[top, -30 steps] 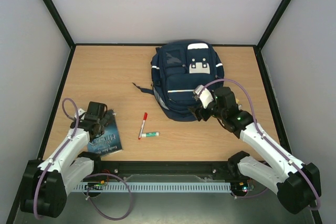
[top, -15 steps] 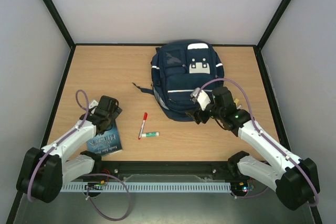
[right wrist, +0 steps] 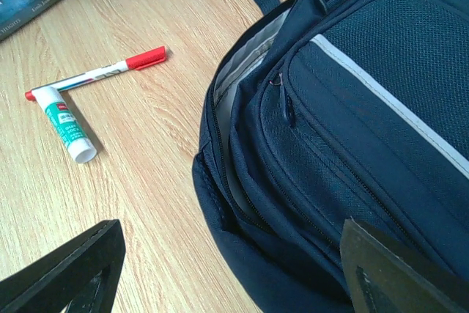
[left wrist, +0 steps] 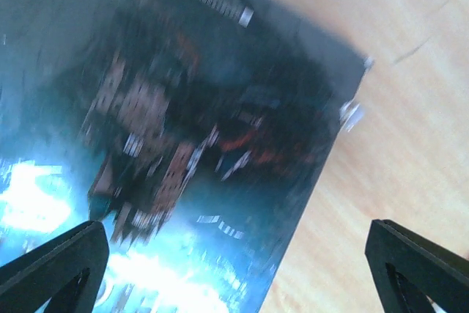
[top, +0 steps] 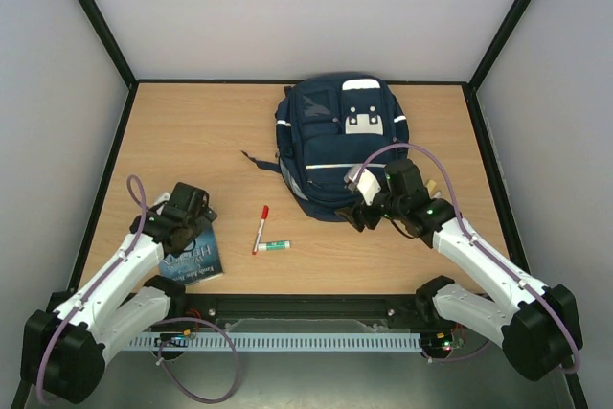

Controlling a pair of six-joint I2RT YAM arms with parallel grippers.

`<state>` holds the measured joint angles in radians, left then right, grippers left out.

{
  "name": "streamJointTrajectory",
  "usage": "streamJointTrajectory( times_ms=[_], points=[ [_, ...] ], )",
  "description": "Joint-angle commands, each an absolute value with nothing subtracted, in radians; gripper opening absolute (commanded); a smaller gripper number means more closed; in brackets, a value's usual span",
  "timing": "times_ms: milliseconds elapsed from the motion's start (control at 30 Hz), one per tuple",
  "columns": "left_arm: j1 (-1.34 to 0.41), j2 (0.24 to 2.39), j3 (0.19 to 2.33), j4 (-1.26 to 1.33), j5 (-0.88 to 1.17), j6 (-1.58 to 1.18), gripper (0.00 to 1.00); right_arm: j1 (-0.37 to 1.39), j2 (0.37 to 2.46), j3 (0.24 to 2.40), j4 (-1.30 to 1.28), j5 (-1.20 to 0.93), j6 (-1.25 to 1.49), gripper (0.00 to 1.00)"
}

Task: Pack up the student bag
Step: Move the book to the center of the board.

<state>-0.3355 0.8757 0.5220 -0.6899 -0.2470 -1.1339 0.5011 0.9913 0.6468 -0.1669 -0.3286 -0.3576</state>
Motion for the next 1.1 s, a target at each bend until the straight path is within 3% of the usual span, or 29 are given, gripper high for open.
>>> streamJointTrajectory(
  times_ms=[0,267,367,767,1067],
  points=[
    [-0.338,0.864,0.542,-0.875,-0.082,-1.154,0.99,0.497,0.991,0.673,-0.211,-0.353,-0.373,0.81],
    [-0.410,0.800,0.589,-1.021,0.104,-1.191,0.98,0.497,1.002,0.674,-0.216,-0.357,-0.385,0.81],
    [-0.411,0.803,0.615,-1.077,0.064,-1.156,0.99,0.498,1.012,0.678,-0.219,-0.363,-0.388,0.81],
    [-0.443,0.907,0.548,-1.140,0.260,-0.975,0.99,0.499,1.052,0.691,-0.241,-0.379,-0.397,0.81],
    [-0.498,0.985,0.530,-1.023,0.286,-0.980,0.99,0.509,1.078,0.701,-0.254,-0.391,-0.403,0.81]
  ],
)
